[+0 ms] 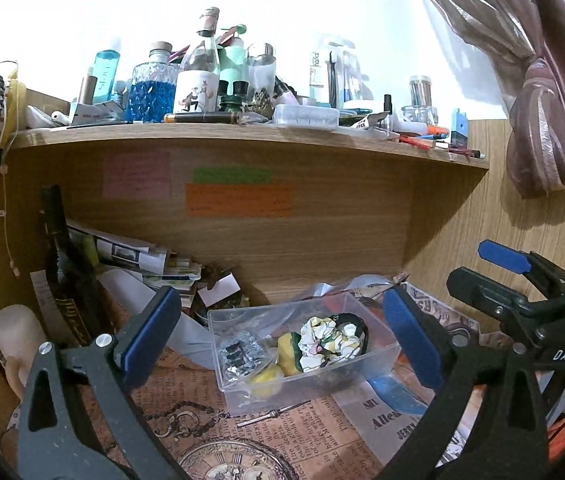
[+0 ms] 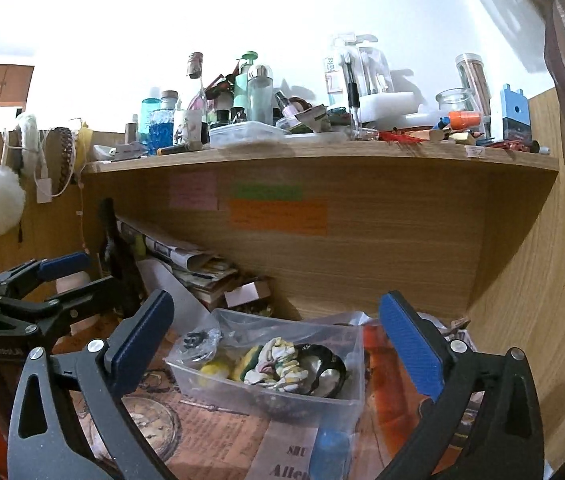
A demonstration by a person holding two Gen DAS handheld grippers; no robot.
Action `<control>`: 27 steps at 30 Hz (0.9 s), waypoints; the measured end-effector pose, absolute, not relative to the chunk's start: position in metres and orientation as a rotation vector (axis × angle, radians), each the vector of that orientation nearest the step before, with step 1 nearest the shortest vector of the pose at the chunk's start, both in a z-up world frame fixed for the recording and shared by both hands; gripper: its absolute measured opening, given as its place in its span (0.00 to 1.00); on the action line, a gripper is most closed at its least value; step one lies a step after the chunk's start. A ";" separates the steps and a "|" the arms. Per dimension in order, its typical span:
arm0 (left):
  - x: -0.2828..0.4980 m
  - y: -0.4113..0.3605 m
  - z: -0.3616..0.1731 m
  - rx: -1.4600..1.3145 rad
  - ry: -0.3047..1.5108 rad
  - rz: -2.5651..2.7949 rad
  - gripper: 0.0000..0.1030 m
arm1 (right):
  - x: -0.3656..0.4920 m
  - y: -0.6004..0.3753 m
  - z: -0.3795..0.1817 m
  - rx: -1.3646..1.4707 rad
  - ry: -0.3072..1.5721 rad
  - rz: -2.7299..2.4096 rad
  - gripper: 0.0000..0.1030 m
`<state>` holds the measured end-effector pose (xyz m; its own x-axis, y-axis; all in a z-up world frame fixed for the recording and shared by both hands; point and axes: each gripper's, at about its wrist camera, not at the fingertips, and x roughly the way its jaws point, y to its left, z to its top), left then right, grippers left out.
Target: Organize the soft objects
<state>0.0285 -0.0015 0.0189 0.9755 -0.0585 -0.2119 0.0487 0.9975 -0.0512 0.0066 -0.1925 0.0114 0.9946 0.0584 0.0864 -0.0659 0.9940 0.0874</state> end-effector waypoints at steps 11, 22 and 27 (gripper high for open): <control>0.027 0.002 0.016 -0.068 0.222 -0.041 1.00 | 0.003 -0.193 0.007 0.104 -0.078 0.061 1.00; 0.029 0.002 0.013 -0.064 0.233 -0.027 1.00 | 0.004 -0.191 0.005 0.102 -0.070 0.064 1.00; 0.030 0.002 0.012 -0.066 0.240 -0.028 1.00 | 0.004 -0.191 0.005 0.103 -0.067 0.063 1.00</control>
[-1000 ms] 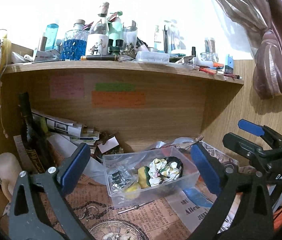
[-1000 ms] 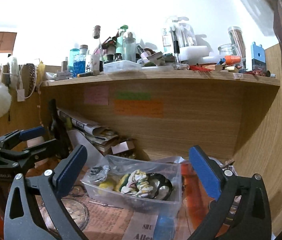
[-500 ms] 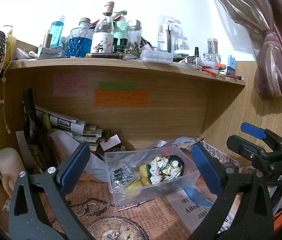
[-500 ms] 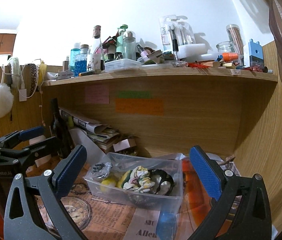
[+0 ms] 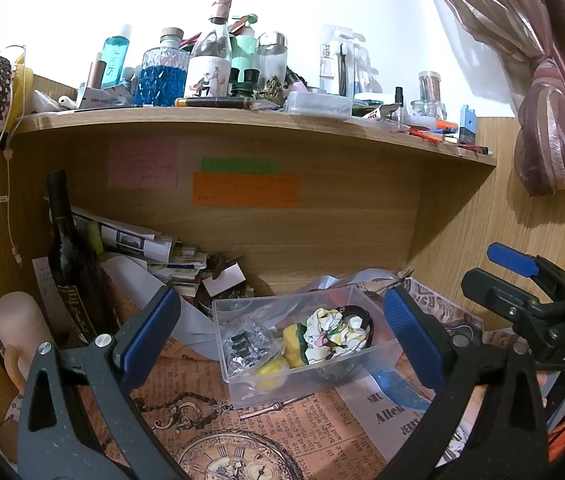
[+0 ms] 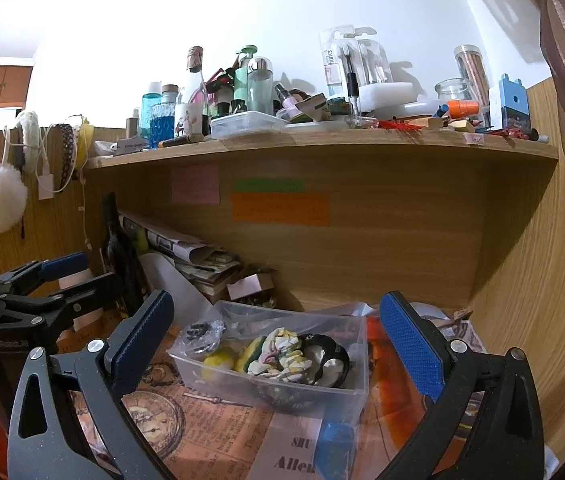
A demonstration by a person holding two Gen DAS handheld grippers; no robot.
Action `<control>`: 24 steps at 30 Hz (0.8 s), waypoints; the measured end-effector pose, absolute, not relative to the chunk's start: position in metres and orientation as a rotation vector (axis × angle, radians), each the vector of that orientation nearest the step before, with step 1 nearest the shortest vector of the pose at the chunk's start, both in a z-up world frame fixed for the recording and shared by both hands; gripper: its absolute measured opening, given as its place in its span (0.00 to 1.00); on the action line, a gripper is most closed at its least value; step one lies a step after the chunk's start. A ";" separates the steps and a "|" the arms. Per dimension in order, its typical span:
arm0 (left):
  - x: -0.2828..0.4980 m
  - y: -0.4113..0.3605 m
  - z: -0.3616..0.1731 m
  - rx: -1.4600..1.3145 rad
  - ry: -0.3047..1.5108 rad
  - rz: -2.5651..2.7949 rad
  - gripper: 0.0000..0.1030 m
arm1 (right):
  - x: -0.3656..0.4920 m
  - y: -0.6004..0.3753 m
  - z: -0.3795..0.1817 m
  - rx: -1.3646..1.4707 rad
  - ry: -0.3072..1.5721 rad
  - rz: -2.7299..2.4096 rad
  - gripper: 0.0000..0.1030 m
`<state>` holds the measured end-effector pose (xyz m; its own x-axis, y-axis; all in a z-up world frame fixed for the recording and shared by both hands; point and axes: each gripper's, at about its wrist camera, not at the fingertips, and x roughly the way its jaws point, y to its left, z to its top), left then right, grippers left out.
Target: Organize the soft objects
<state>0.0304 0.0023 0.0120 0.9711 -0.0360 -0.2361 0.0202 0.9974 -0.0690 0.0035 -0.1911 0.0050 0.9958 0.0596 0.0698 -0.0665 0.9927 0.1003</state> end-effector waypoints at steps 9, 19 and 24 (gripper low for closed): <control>0.029 -0.002 0.013 -0.067 0.238 -0.019 1.00 | 0.004 -0.192 0.005 0.108 -0.066 0.063 1.00; 0.030 0.001 0.013 -0.057 0.233 -0.038 1.00 | 0.004 -0.191 0.004 0.109 -0.065 0.062 1.00; 0.030 0.002 0.013 -0.059 0.234 -0.041 1.00 | 0.004 -0.191 0.004 0.109 -0.066 0.063 1.00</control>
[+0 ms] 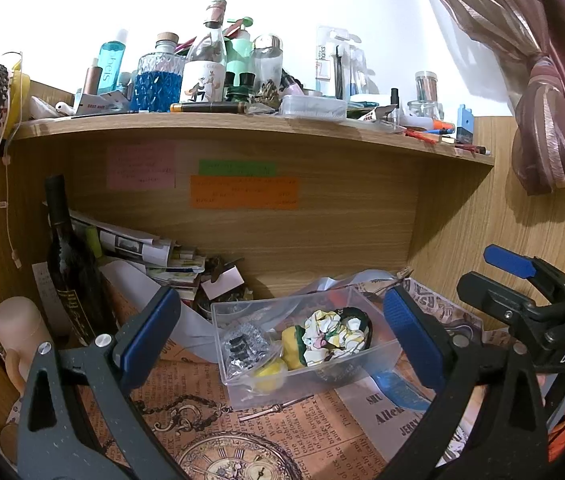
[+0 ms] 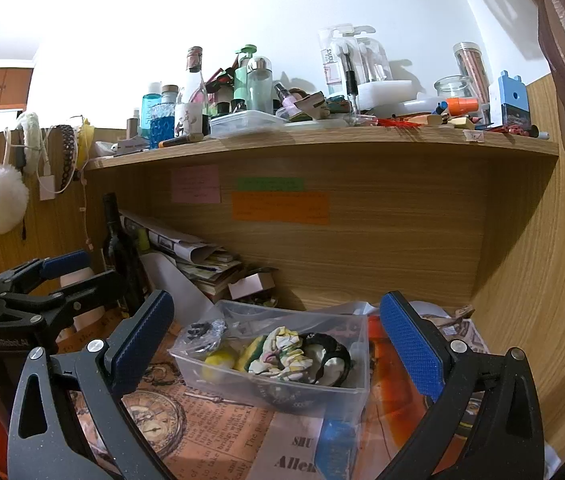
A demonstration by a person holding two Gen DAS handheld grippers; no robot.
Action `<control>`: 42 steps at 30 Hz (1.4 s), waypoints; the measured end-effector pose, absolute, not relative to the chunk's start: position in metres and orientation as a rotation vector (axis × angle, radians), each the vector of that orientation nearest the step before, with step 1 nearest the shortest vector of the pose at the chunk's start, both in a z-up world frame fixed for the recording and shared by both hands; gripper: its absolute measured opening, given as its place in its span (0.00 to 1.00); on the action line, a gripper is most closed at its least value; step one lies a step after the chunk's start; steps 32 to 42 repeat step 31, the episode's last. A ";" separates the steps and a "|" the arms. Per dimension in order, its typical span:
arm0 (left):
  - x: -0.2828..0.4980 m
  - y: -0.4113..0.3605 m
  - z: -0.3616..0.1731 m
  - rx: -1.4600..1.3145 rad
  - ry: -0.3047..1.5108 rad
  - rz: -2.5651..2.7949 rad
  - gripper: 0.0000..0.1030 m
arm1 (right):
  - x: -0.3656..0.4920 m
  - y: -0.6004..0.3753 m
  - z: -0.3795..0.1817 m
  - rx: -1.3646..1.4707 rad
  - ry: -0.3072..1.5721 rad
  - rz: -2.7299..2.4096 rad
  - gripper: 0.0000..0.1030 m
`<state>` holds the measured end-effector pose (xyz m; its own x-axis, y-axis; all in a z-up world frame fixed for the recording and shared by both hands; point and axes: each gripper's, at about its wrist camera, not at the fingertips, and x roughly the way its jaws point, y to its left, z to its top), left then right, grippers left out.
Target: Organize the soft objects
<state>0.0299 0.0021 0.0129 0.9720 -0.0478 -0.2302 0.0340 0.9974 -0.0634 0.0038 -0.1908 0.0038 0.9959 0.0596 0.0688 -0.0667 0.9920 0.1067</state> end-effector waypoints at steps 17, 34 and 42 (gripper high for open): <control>0.032 -0.001 0.013 -0.056 0.241 -0.056 1.00 | 0.006 -0.189 0.003 0.106 -0.055 0.068 1.00; 0.033 -0.002 0.011 -0.061 0.247 -0.052 1.00 | 0.011 -0.188 0.000 0.109 -0.037 0.074 1.00; 0.033 -0.002 0.011 -0.061 0.247 -0.052 1.00 | 0.011 -0.188 0.000 0.109 -0.037 0.074 1.00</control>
